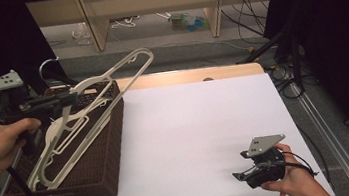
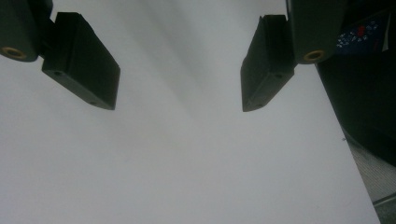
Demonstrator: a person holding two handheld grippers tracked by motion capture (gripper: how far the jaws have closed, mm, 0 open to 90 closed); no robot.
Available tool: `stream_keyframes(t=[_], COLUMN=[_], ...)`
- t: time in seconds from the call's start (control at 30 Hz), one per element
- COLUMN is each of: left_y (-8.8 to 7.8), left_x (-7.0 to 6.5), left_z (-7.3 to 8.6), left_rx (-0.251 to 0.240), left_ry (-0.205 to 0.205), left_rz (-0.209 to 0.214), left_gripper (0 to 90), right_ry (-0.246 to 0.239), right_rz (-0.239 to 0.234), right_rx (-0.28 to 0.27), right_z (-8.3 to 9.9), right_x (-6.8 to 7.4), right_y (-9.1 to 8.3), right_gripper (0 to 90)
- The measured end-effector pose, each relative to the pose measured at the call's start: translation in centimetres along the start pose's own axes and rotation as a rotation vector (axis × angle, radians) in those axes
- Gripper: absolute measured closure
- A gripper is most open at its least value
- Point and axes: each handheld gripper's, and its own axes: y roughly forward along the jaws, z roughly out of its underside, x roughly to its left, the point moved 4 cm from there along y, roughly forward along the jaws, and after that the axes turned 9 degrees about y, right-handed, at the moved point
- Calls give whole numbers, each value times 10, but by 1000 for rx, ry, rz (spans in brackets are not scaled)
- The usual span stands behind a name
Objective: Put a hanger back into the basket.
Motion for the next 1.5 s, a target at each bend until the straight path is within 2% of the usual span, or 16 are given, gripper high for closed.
stream_keyframes(t=[0.07,0.1,0.23,0.33,0.37,0.5,0.6,0.73,0.93,1.03,1.07,1.1,1.13,1.23,1.33,1.5], left_y=[-4,-5,-8,-8,-8,-6,-4,2,4,2,1,1,0,-3,-6,-8], left_x=[12,17,31,44,49,63,72,82,101,105,108,108,110,112,116,115], left_z=[2,4,14,22,24,32,39,49,65,72,74,77,79,87,94,106], left_rx=[0,5,28,31,34,44,52,82,96,113,115,117,124,139,137,149], left_ry=[37,39,-5,9,29,43,33,13,-7,-38,-27,-56,-42,-77,-68,-101], left_rz=[-26,-34,-51,-73,-79,-96,-100,-105,-114,-110,-109,-113,-110,-114,-110,-102], left_gripper=[854,854,854,854,854,854,854,854,854,854,854,854,854,854,854,854], right_ry=[0,-1,-1,12,10,9,-4,9,9,-3,-4,-2,-2,-2,-4,4], right_rz=[0,0,-2,-3,0,1,3,-8,-4,-5,-9,-11,-11,-11,-11,-12], right_rx=[0,-1,3,-3,-4,-4,-11,14,0,-1,8,15,16,16,15,18], right_z=[0,0,0,1,1,1,0,1,1,2,2,2,2,2,2,2], right_x=[0,0,0,1,1,1,0,1,1,0,-1,-1,0,-1,-1,0], right_y=[0,0,1,2,2,3,4,3,4,4,4,3,4,3,3,4], right_gripper=[294,294,294,294,294,294,294,293,293,293,293,293,293,292,292,292])
